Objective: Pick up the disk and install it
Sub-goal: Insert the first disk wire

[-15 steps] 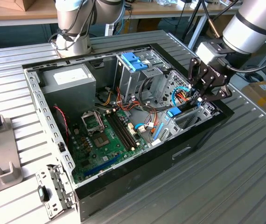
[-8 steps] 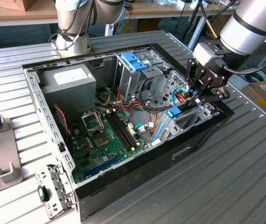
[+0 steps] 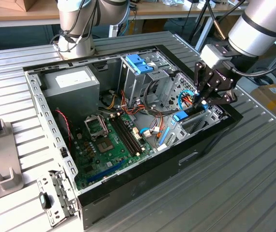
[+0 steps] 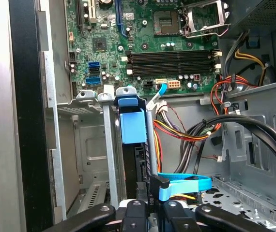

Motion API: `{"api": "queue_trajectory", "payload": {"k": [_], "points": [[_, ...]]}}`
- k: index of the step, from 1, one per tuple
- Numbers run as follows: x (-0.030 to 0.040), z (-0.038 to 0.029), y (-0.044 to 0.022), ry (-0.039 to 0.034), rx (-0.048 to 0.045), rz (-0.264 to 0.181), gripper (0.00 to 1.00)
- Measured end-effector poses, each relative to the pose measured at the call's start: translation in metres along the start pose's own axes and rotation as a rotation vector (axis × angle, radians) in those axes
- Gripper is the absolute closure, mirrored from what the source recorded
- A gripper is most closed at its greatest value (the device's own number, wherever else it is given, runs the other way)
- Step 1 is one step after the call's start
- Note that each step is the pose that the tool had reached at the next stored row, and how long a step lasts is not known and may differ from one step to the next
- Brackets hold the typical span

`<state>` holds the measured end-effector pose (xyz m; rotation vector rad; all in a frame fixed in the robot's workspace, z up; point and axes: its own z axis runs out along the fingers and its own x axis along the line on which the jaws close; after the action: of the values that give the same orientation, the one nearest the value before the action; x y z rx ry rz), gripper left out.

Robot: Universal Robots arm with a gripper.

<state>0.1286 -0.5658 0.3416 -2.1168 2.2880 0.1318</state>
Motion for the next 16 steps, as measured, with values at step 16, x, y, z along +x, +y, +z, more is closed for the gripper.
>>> {"api": "queue_trajectory", "payload": {"k": [16], "points": [[0.0002, 0.0025, -0.0001, 0.0001, 0.0, 0.0, 0.82]]}}
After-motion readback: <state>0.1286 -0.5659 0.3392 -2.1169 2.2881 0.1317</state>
